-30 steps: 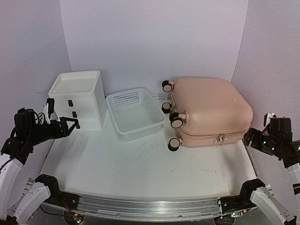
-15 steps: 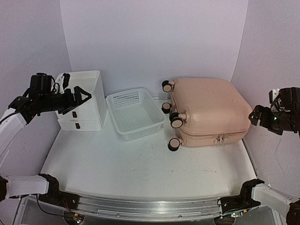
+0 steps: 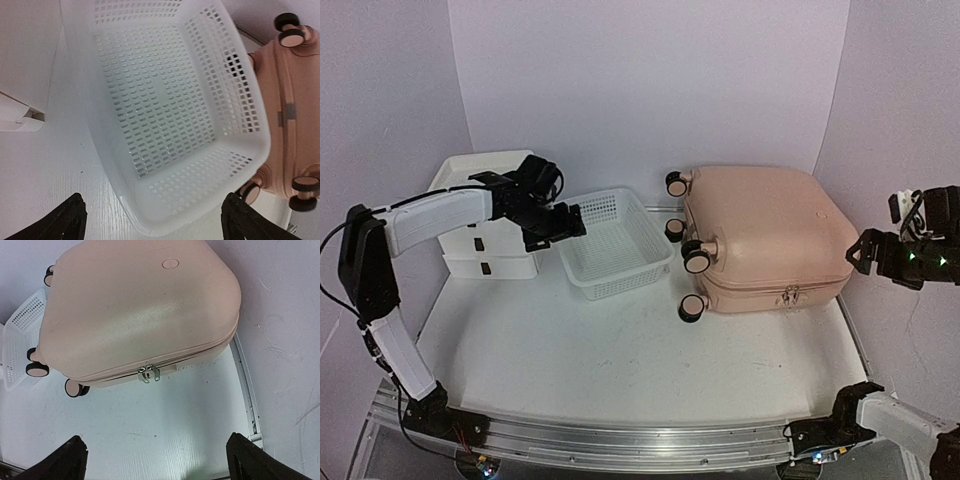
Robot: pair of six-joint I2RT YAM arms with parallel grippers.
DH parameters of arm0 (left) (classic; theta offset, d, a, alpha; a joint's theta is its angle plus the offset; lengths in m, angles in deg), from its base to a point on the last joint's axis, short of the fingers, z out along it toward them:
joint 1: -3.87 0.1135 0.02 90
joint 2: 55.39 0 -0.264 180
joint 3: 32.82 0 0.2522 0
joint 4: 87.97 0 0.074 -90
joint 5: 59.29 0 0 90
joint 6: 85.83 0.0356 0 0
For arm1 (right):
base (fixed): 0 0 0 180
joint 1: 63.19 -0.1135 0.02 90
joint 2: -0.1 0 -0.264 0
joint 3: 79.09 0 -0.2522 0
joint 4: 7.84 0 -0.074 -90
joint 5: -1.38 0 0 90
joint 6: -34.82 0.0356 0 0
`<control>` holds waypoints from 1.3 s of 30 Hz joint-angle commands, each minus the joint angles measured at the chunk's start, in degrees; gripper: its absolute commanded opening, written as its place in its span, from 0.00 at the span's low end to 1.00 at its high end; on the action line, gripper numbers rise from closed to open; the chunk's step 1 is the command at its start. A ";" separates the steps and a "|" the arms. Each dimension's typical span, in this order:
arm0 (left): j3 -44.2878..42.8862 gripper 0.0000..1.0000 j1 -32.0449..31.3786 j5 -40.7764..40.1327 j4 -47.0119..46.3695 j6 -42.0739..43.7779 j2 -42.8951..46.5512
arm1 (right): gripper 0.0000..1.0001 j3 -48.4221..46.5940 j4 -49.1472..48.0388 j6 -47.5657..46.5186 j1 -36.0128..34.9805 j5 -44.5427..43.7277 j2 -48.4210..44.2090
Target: Open, take out, and arrange the luggage
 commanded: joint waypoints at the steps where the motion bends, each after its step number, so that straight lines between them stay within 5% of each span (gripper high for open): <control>1: -6.47 0.92 -0.96 -9.15 3.63 -3.37 -7.24 | 0.98 -2.69 -0.08 -2.24 0.23 1.11 -1.23; 10: -6.13 0.66 -2.23 -8.71 5.75 0.16 -13.64 | 0.98 -2.25 0.17 -3.45 0.28 0.50 -1.67; 20: 3.27 0.34 -2.56 -4.00 7.09 5.78 -9.43 | 0.98 -1.73 -0.48 -3.61 0.28 0.75 0.06; 27: 10.51 0.21 -5.32 3.27 8.61 6.86 -1.06 | 0.98 -0.46 -1.66 -3.28 0.36 1.16 0.29; 33: 18.25 0.12 -7.88 6.70 11.38 1.18 8.25 | 0.98 0.44 -2.35 -2.96 0.29 1.49 0.36; 39: 28.88 0.00 -9.01 7.82 13.04 -13.67 24.01 | 0.98 1.42 -3.17 -2.39 0.32 2.37 0.49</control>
